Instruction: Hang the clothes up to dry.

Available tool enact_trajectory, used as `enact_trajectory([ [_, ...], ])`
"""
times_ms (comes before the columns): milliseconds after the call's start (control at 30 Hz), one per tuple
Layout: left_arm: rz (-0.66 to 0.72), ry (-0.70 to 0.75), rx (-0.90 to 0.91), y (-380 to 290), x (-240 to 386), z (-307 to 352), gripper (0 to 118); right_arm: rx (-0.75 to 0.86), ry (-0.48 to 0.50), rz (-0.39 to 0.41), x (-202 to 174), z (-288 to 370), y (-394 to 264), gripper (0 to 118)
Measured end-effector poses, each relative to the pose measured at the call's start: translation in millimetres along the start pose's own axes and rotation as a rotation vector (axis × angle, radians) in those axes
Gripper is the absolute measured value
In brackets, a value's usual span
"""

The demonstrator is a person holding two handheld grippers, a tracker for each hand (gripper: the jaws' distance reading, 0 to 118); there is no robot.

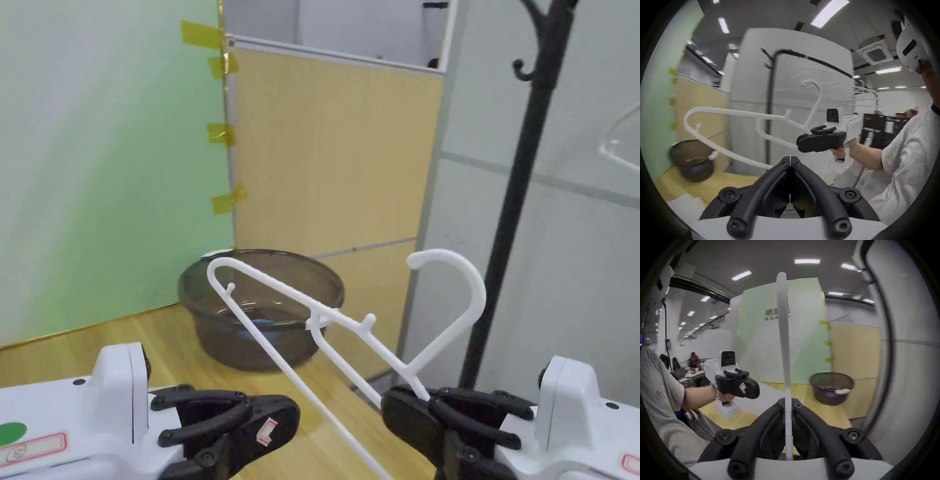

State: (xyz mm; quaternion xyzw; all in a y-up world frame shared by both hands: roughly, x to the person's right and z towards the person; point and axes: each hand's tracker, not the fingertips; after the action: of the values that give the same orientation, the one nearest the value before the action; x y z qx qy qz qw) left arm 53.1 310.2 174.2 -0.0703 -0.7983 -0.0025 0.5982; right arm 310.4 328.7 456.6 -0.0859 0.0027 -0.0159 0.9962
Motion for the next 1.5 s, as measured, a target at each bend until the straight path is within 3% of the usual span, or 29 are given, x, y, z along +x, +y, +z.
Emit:
enact_trajectory([
  [267, 0.05, 0.553, -0.01, -12.7, 15.2, 151.9, 2, -0.011, 0.407, 0.075, -45.5, -157.4, 18.7, 6],
  [467, 0.049, 0.801, -0.008, -26.3, 42.6, 211.5, 2, -0.012, 0.585, 0.137, -89.7, -231.2, 25.2, 6],
  [600, 0.081, 0.88, -0.021, -41.6, 44.2, 225.6, 2, -0.035, 0.67, 0.144, -114.7, -259.2, 19.0, 6],
  [900, 0.137, 0.893, -0.029, -68.9, 14.0, 228.5, 2, -0.063, 0.714, 0.138, -131.5, -292.5, 4.9, 6],
  [1100, 0.178, 0.996, -0.28, -99.5, -35.3, 228.1, 2, -0.102, 0.66, 0.145, -120.5, -300.2, -12.3, 6],
  [1200, 0.267, 1.026, -0.446, -120.7, -66.2, 228.5, 2, -0.147, 0.642, 0.178, -118.1, -300.7, -24.6, 6],
  [1400, 0.362, 0.988, -0.642, -152.0, -109.5, 226.7, 2, -0.199, 0.632, 0.216, -116.7, -302.0, -44.1, 6],
  [1500, 0.437, 0.897, -0.762, -165.7, -123.8, 222.8, 3, -0.211, 0.631, 0.219, -116.9, -303.2, -49.2, 6],
])
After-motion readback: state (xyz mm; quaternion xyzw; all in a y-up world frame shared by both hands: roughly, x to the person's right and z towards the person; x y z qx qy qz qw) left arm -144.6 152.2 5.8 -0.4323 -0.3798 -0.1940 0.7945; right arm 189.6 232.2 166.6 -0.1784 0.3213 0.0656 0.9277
